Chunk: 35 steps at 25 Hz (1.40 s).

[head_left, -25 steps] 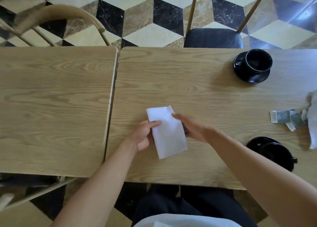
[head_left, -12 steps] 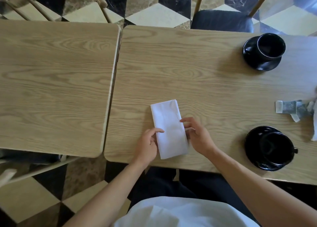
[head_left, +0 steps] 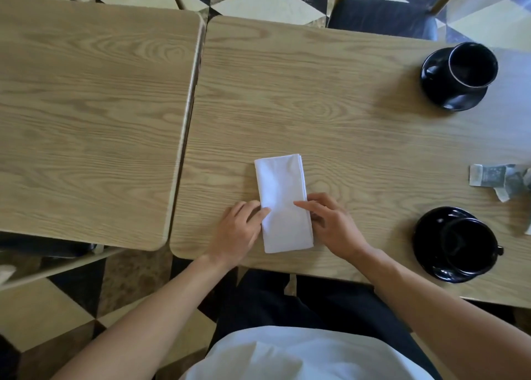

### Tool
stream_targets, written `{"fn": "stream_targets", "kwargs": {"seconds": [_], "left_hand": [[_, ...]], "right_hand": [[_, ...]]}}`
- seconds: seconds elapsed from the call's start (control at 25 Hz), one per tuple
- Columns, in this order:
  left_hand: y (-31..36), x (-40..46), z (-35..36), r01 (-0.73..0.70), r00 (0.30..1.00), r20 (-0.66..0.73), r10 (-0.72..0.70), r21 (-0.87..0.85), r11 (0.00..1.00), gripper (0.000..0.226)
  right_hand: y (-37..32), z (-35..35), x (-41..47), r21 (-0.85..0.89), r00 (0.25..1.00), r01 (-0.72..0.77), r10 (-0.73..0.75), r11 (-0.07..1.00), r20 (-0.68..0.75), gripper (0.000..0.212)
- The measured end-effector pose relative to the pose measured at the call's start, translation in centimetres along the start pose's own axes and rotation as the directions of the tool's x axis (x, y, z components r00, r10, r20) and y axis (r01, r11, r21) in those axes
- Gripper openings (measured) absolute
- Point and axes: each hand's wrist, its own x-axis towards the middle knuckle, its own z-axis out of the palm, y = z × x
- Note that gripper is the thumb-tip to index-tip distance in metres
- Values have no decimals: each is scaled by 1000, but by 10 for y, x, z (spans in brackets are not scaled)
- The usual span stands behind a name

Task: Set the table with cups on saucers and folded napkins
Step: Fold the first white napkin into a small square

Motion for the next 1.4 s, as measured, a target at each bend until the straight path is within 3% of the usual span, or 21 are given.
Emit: {"fn": "stream_targets", "kwargs": {"seconds": [0.12,0.2,0.28,0.36,0.44,0.52,0.68,0.84,0.96,1.08,1.2,1.4], "left_hand": [[-7,4,3,3,999,-36,-6,-100,995,35],[-3,7,-1,140,987,-27,-156,-306,942,34],[3,13,-9,425,897,146,-417,-547,721,40],[4,21,-14,609,751,326,-575,-680,408,40],[3,30,-20,645,642,413,-645,-746,164,33],[5,42,-25,669,585,469,-662,-740,68,34],[18,57,-32,725,552,489,-675,-682,98,42],[23,57,-37,636,613,429,-663,-766,92,53],[22,54,-39,592,678,458,-575,-804,57,47],[25,52,-38,648,677,486,-553,-750,134,37],[25,53,-41,642,679,422,-600,-738,207,33],[24,59,-49,639,716,380,-586,-695,331,41]], "right_hand": [[-3,0,5,3,999,-52,52,999,5,52],[-6,-3,9,148,986,-168,169,975,6,56],[-10,-7,14,329,954,-294,294,897,53,59],[-13,-8,19,441,935,-348,343,827,94,51],[-20,-8,22,471,935,-344,342,812,92,41],[-24,-9,26,445,942,-328,326,833,85,39],[-28,-13,33,385,944,-328,313,862,105,49],[-34,-18,33,418,951,-306,293,855,96,55],[-38,-21,33,436,956,-288,282,853,80,54],[-43,-21,33,409,959,-279,274,869,71,51],[-45,-26,34,349,959,-279,279,894,52,51],[-46,-31,33,268,950,-303,311,915,14,48]]}}
